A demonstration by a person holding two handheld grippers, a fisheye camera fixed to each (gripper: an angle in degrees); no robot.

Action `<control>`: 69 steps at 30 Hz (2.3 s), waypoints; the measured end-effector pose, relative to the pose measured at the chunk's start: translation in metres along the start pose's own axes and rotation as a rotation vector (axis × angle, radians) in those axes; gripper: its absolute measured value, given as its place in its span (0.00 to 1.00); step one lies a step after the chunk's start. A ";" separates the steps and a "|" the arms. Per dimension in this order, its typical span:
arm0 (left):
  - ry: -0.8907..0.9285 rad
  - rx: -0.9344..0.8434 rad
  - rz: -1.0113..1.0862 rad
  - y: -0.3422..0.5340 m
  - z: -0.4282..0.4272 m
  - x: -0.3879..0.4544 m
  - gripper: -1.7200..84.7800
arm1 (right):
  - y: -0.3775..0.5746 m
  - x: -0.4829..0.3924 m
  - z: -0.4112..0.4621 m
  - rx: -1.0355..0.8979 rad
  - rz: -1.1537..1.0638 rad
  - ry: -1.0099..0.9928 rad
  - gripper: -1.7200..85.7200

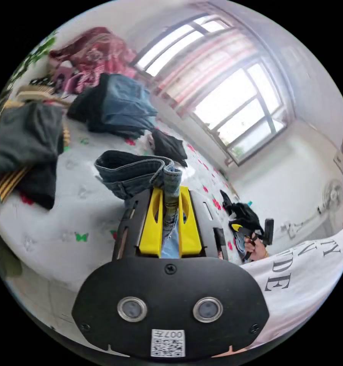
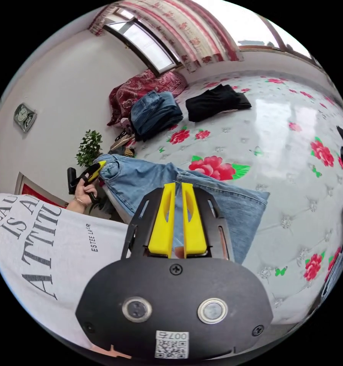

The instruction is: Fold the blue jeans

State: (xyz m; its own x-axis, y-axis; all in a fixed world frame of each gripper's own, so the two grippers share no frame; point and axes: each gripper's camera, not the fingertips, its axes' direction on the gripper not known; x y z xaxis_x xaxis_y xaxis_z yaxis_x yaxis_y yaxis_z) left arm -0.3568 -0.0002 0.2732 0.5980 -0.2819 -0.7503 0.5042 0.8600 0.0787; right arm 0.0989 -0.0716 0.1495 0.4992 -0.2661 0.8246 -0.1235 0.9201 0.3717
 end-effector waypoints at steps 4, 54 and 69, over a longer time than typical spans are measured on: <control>0.144 -0.206 0.423 -0.022 0.084 0.137 0.09 | 0.033 0.035 -0.047 0.140 0.157 0.039 0.04; 0.248 -0.821 -0.056 0.048 0.372 -0.002 0.19 | 0.051 0.192 -0.039 -0.209 0.571 -0.189 0.15; 0.344 -0.662 0.043 -0.066 0.377 0.024 0.03 | -0.087 0.161 -0.065 -0.195 0.269 -0.216 0.07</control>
State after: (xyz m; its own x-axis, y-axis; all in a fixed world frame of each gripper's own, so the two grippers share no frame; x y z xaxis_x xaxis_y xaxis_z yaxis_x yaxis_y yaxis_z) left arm -0.1407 -0.2248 0.4975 0.3256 -0.1864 -0.9270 -0.0614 0.9741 -0.2174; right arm 0.2455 -0.1758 0.2228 0.2766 -0.0437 0.9600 -0.0498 0.9970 0.0597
